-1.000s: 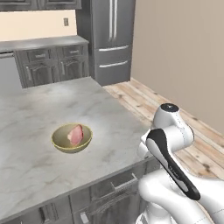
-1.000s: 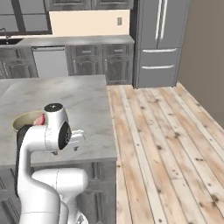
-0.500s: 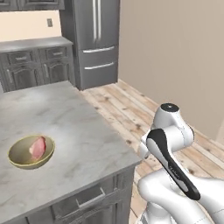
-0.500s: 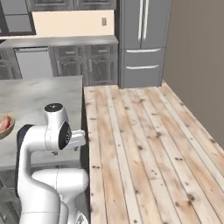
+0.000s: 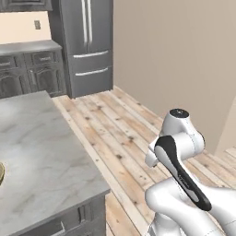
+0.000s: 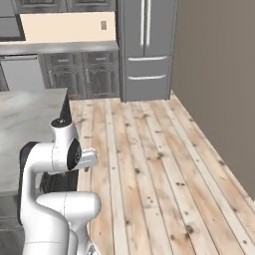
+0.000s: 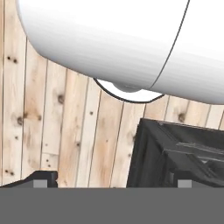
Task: Place one of the steaks on the plate and the other in the bowl. Then place the bowl in the fridge.
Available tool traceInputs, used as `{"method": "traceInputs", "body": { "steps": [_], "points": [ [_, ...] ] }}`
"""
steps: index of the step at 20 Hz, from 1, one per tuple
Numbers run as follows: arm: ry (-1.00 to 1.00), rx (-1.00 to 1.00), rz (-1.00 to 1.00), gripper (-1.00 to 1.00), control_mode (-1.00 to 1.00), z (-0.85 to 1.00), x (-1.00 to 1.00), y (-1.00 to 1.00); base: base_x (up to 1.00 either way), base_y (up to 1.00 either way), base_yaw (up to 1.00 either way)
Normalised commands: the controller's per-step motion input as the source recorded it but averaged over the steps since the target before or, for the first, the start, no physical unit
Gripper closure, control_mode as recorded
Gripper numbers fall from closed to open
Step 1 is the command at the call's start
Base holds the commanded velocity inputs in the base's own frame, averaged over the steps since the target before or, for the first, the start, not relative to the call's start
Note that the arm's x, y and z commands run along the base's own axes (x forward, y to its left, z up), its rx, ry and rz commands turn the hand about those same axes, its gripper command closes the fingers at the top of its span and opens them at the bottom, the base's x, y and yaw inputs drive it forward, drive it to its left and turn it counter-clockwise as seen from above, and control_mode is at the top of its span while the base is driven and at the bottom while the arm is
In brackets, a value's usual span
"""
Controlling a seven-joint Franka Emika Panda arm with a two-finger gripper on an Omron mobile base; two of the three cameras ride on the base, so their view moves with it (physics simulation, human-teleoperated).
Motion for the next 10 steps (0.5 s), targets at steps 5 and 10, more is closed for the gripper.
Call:
{"method": "traceInputs", "body": {
  "steps": [5, 10],
  "points": [
    [0.0, 0.0, 0.0, -1.0, 1.0, 0.0, 0.0, 0.0, 0.75, -0.48, 0.03],
    [0.0, 0.0, 0.0, -1.0, 1.0, 0.0, 0.0, 0.0, 0.83, -0.42, 0.07]
  ]
}}
